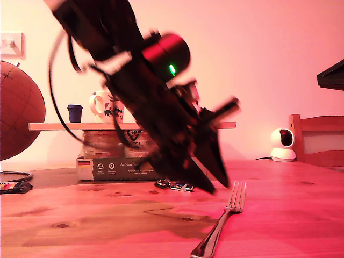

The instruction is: Slide the metallic fork to the right

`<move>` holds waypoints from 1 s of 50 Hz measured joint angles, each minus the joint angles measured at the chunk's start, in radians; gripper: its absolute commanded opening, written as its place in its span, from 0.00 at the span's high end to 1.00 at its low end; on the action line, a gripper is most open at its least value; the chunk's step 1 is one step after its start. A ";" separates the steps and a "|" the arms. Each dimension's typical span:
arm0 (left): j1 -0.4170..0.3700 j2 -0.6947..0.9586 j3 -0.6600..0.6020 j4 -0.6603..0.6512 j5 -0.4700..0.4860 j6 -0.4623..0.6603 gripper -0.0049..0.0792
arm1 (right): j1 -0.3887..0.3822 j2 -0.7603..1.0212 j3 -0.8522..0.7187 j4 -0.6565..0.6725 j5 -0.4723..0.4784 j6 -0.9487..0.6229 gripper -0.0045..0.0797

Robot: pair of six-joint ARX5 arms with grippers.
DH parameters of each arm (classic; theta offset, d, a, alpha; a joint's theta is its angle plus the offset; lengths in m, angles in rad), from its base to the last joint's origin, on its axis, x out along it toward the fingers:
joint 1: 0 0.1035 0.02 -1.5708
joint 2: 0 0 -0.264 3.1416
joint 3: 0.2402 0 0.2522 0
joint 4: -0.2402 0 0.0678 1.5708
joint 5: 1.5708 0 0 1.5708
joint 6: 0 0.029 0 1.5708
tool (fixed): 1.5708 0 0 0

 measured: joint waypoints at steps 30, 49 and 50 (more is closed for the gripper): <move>0.099 -0.319 -0.010 -0.266 -0.285 0.347 0.97 | 0.000 0.000 0.000 -0.009 0.175 -0.027 0.96; 0.288 -0.687 -0.320 -0.151 -0.221 0.388 0.97 | -0.126 0.000 0.000 0.038 0.195 -0.053 0.96; 0.293 -0.704 -0.344 -0.142 -0.217 0.388 0.97 | -0.134 0.000 0.000 0.042 0.182 -0.052 0.96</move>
